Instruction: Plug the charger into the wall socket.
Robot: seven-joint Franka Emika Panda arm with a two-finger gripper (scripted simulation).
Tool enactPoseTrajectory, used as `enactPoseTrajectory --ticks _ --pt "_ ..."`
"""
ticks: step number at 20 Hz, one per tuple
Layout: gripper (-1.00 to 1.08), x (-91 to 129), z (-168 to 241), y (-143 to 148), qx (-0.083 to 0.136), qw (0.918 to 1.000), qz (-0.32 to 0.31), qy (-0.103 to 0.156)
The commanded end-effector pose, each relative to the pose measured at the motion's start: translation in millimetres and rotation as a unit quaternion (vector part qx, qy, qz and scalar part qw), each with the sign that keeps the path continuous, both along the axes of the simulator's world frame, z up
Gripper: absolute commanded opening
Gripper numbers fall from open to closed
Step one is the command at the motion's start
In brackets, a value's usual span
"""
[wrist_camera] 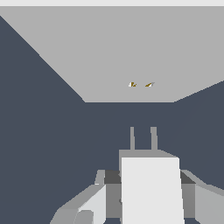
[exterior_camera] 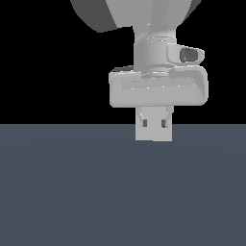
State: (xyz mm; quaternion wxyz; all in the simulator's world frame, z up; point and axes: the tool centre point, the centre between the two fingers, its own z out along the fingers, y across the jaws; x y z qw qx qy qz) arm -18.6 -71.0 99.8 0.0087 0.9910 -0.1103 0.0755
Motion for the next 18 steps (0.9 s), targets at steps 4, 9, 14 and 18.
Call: enactPoseTrajectory --ticks 4,9,14,18 --pt "-1.00 14.3 0.3 -3.5 0.000 1.0000 0.000 0.000" --pt "-1.00 32.7 0.3 -7.7 0.000 1.0000 0.000 0.000" --pt "-1.00 42.8 0.4 -10.0 0.000 1.0000 0.000 0.000" --pt "-1.00 44.6 0.4 -10.3 0.000 1.0000 0.000 0.000"
